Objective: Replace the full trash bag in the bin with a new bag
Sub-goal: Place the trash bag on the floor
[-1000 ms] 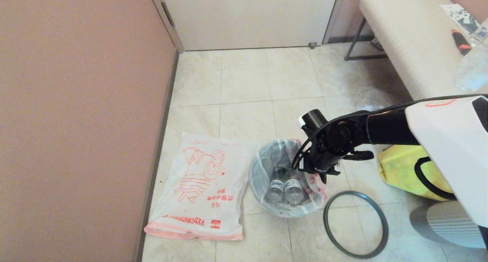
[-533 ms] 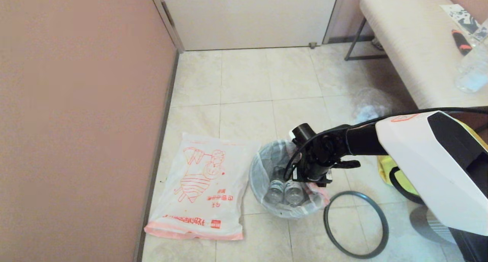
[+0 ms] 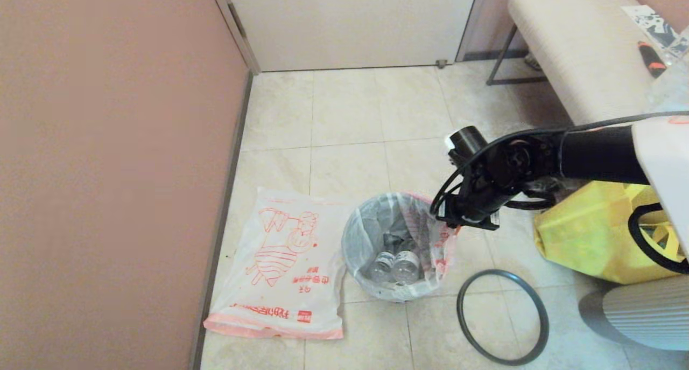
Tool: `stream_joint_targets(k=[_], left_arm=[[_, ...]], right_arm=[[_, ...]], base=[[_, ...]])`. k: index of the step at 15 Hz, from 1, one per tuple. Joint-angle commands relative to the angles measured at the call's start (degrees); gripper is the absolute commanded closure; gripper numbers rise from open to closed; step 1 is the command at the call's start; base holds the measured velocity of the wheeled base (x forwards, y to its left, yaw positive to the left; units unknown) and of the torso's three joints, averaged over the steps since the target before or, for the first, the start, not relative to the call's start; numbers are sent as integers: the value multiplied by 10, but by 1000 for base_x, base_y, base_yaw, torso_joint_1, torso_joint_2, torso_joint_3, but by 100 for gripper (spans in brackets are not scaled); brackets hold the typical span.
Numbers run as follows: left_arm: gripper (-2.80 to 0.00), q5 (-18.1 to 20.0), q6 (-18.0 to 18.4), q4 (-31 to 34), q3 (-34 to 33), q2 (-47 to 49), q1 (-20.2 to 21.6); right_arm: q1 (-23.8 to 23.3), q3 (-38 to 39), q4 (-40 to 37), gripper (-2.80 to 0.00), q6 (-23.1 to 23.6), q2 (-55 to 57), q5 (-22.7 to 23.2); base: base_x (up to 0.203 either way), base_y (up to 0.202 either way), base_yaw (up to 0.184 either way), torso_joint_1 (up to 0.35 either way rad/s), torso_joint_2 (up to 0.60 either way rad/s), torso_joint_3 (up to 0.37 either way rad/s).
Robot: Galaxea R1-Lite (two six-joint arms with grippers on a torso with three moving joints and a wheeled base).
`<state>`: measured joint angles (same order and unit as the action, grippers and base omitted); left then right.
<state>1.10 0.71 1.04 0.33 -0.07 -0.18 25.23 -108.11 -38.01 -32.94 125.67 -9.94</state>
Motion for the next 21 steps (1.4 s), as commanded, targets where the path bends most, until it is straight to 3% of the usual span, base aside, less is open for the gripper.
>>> stream_joint_targets(k=[1,10,17,21], left_arm=[[0,0,0,0,-1,1,0],[0,0,0,0,-1,1,0],[0,0,0,0,0,1,0],[0,0,0,0,-1,1,0]], right_arm=[[-11,-1,-8,0,-2,-20,1],[5,0,-4,0,1,46,-6],[65,-21,20,0,3,149,-62],[89,-44,21,0,11,159,-64]], base=[[0,0,0,0,0,0],[0,0,0,0,0,0],[0,0,0,0,0,0],[0,0,0,0,0,0]])
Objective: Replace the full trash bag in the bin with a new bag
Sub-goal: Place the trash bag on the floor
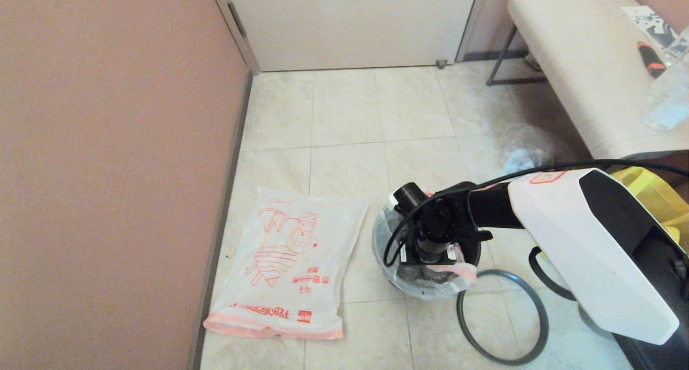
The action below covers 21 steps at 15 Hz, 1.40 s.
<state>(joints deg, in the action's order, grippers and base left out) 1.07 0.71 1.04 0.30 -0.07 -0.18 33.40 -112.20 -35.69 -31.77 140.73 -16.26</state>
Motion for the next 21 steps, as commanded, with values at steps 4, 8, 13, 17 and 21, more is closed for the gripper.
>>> stream_joint_targets(k=[4,8,13,17,21], left_arm=[[0,0,0,0,0,1,0],[0,0,0,0,0,1,0],[0,1,0,0,0,1,0],[0,0,0,0,0,1,0],[0,0,0,0,0,1,0]], right_arm=[[12,1,-6,0,-2,-49,3],[15,2,-44,0,-4,-134,17],[39,42,-85,0,-13,-257,47],[94,83,-89,0,-16,-351,47],[138,67,-75,0,3,-415,15]], base=[[0,0,0,0,0,0],[0,0,0,0,0,0],[0,0,0,0,0,0],[0,0,0,0,0,0],[0,0,0,0,0,0]])
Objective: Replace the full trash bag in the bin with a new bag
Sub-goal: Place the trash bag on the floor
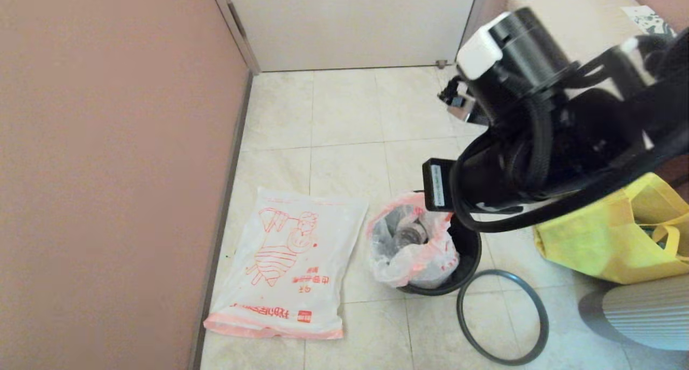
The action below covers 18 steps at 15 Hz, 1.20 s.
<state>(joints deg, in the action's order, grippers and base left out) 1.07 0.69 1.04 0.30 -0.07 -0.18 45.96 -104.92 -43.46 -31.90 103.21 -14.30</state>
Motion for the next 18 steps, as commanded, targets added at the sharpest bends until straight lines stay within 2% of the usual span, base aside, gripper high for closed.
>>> stream_joint_targets(k=[1,4,7,10,12,18], left_arm=[[0,0,0,0,0,1,0],[0,0,0,0,0,1,0],[0,0,1,0,0,1,0],[0,0,0,0,0,1,0],[0,0,0,0,0,1,0],[0,0,0,0,0,1,0]], right_arm=[[14,-7,22,0,21,-54,-7],[1,-10,151,0,128,-97,-22],[-43,-46,300,0,210,-111,-22],[-113,-83,352,0,228,-126,61],[-135,-85,368,0,230,-140,66],[-293,-85,476,0,246,-141,69]], base=[[0,0,0,0,0,0],[0,0,0,0,0,0],[0,0,0,0,0,0],[0,0,0,0,0,0],[0,0,0,0,0,0],[0,0,0,0,0,0]])
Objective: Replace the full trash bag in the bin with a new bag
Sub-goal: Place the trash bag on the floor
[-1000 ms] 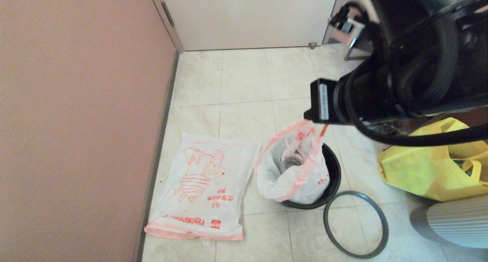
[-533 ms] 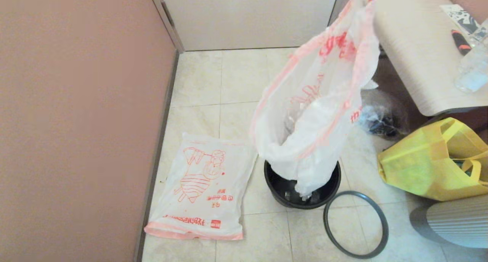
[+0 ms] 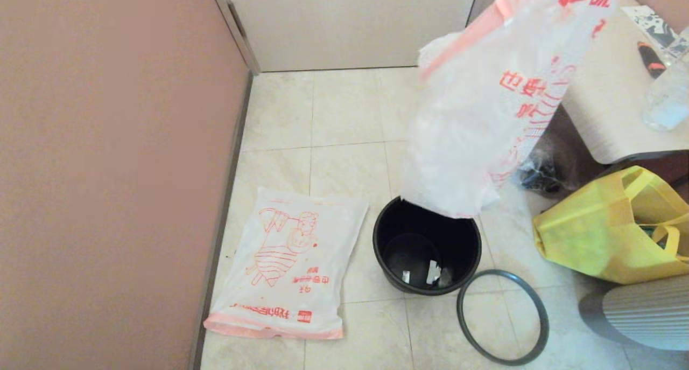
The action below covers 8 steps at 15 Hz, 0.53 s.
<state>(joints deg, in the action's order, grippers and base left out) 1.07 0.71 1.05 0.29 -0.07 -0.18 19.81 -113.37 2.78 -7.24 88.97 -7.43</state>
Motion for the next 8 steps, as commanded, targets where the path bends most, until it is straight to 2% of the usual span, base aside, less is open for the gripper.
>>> stream_joint_targets(k=[1,5,8], left_arm=[[0,0,0,0,0,1,0],[0,0,0,0,1,1,0],[0,0,0,0,1,1,0]], right_arm=[[-45,0,21,0,-1,6,-2],[-92,1,25,0,0,60,-8],[-142,1,25,0,-2,144,-16]], base=[[0,0,0,0,0,0],[0,0,0,0,0,0],[0,0,0,0,0,0]])
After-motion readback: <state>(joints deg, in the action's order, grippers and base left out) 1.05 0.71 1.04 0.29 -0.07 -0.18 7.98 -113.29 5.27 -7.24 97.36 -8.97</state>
